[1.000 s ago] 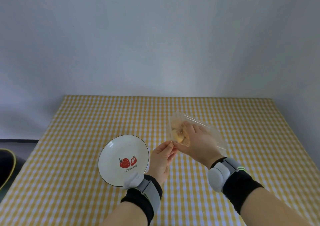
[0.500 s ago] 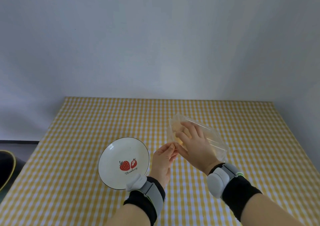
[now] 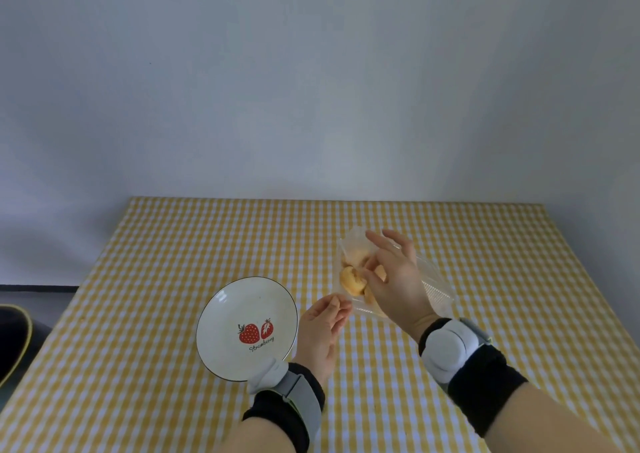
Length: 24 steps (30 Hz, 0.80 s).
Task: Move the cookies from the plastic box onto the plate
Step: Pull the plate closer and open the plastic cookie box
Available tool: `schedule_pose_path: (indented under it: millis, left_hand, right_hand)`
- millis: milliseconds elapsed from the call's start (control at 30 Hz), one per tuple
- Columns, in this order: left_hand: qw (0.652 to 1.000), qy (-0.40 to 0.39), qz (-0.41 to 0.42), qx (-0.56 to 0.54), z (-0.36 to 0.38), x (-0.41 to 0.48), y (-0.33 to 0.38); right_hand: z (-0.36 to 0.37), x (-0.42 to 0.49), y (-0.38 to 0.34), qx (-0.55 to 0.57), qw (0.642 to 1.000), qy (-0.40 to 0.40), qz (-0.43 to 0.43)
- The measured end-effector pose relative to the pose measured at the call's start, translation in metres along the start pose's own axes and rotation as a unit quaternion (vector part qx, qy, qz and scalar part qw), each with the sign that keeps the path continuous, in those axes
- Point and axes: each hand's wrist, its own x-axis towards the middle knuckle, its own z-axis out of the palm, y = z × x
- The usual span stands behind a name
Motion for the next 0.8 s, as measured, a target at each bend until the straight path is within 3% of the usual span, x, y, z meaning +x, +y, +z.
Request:
schedule_pose_path:
  millis: [100,300,467,633,800]
  left_hand:
    - [1.000,0.003,-0.014,-0.009,-0.001,-0.001,-0.003]
    - [0.999,0.012,-0.035,0.018,-0.018,-0.004,-0.008]
    - [0.999,0.010,-0.044,0.009,-0.016,-0.009,-0.015]
    - [0.999,0.033,-0.039,0.014,-0.027,-0.007,-0.013]
    - [0.997,0.052,-0.050,0.018,-0.036,-0.008,-0.015]
  right_hand:
    - [-0.010,0.007,0.001,-0.050,0.998,-0.022,-0.039]
    - [-0.020,0.008,0.011,-0.230,0.944,0.064,-0.226]
    - [-0.007,-0.002,0.016,-0.334,0.895,-0.041,-0.295]
    - [-0.013,-0.020,0.028,-0.292,0.933,-0.162,-0.136]
    - [-0.023,-0.036,0.055,-0.306,0.930,-0.194,-0.063]
